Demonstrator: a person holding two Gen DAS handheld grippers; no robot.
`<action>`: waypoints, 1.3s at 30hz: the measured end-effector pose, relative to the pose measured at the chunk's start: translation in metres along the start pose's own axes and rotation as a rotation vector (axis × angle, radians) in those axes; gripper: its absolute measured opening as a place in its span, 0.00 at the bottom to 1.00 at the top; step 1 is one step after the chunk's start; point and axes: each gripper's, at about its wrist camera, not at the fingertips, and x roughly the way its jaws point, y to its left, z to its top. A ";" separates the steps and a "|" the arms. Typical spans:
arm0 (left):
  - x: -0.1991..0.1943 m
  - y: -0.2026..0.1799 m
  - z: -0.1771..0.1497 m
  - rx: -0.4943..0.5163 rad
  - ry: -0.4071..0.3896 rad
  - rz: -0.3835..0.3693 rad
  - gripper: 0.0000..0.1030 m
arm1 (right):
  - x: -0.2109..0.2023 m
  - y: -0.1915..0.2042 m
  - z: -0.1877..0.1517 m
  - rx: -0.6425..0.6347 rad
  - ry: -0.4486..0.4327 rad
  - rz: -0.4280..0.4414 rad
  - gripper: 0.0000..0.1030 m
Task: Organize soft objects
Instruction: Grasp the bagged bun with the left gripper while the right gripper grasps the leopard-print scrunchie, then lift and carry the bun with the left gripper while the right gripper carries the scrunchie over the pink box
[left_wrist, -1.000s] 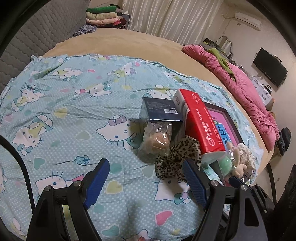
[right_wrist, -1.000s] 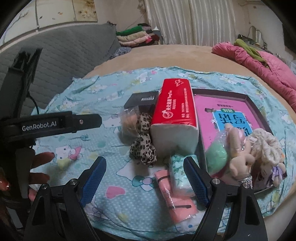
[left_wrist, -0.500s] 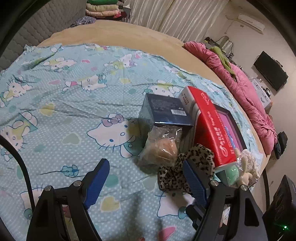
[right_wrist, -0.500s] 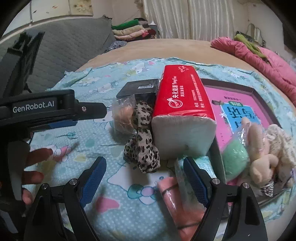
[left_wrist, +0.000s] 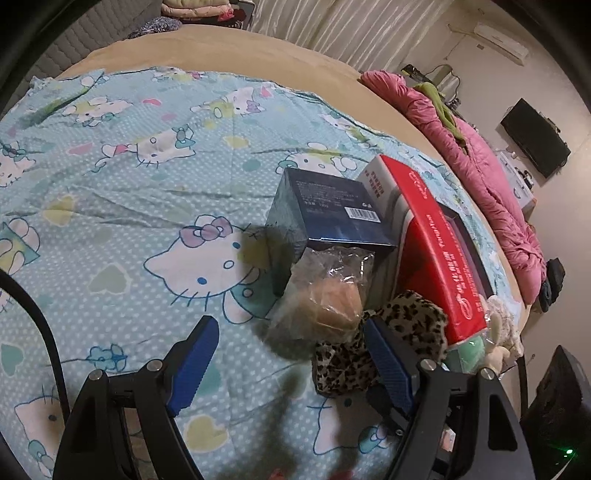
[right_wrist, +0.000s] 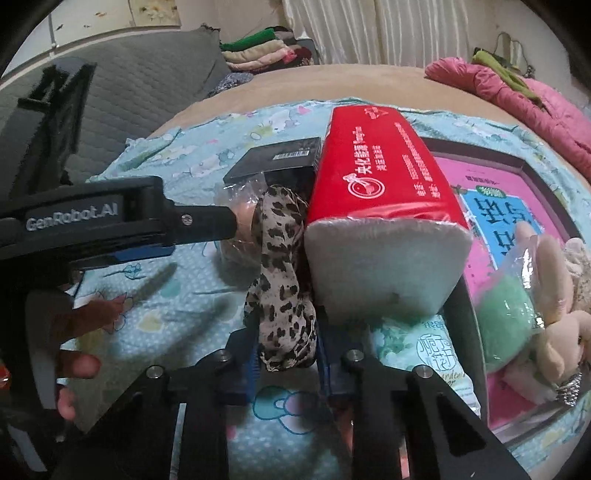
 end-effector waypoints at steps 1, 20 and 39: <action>0.002 -0.001 0.001 0.003 -0.002 0.000 0.78 | 0.000 -0.001 0.001 -0.001 -0.003 0.004 0.19; 0.022 -0.004 0.005 0.006 -0.014 -0.061 0.53 | -0.012 0.000 0.004 -0.059 -0.030 0.121 0.08; -0.040 -0.016 -0.014 0.062 -0.098 0.090 0.52 | -0.043 -0.004 0.004 -0.076 -0.103 0.140 0.08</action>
